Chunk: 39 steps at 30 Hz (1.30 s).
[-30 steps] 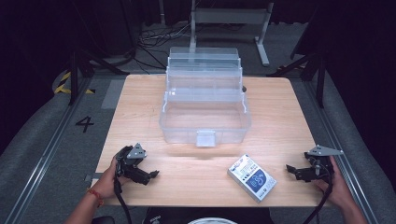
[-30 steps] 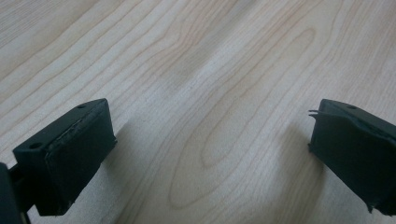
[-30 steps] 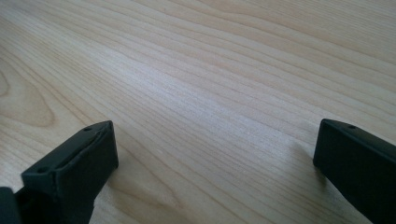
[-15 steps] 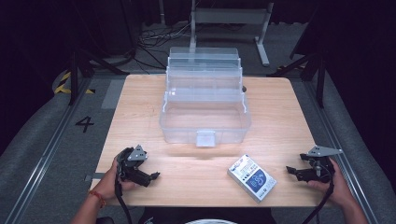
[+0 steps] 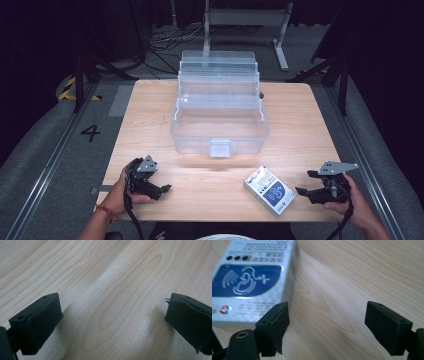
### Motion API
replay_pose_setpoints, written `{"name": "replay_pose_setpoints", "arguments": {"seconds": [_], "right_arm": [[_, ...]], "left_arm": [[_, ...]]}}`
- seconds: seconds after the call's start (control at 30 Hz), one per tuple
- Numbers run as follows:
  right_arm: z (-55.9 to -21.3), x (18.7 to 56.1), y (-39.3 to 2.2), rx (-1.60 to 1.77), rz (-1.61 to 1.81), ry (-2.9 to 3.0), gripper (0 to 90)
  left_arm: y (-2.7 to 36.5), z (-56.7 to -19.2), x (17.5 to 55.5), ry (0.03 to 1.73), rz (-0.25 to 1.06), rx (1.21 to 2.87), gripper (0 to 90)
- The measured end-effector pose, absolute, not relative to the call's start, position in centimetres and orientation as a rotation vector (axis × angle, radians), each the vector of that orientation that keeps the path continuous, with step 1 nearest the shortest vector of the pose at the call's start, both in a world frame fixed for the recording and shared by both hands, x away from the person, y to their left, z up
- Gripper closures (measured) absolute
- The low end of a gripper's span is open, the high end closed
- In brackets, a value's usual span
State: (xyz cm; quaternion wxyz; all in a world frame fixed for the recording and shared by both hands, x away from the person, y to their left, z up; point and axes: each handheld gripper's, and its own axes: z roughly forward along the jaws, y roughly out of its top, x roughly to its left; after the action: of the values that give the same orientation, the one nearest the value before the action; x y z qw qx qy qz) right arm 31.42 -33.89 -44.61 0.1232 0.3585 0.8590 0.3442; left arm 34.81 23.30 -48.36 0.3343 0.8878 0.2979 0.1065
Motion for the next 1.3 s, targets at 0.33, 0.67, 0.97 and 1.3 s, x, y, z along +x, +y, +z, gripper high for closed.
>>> {"name": "replay_pose_setpoints", "arguments": {"seconds": [0.33, 0.67, 0.97, 1.3], "right_arm": [[-43.2, 31.0, -29.5, 0.958, 0.913, 2.62, 18.7], [-43.1, 31.2, -26.3, 0.943, 0.816, 2.706, 16.6], [-43.2, 32.0, -24.3, 0.984, 0.773, 2.775, 14.2], [-43.2, 32.9, -22.6, 1.0, 0.658, 2.844, 2.2]], "left_arm": [[23.3, -48.4, 34.8, 0.778, 0.278, 2.317, 0.6], [23.3, -48.4, 34.8, 0.778, 0.277, 2.317, 0.6], [23.3, -48.4, 34.8, 0.777, 0.278, 2.317, 0.6], [23.3, -48.4, 34.8, 0.778, 0.277, 2.317, 0.7]]}}
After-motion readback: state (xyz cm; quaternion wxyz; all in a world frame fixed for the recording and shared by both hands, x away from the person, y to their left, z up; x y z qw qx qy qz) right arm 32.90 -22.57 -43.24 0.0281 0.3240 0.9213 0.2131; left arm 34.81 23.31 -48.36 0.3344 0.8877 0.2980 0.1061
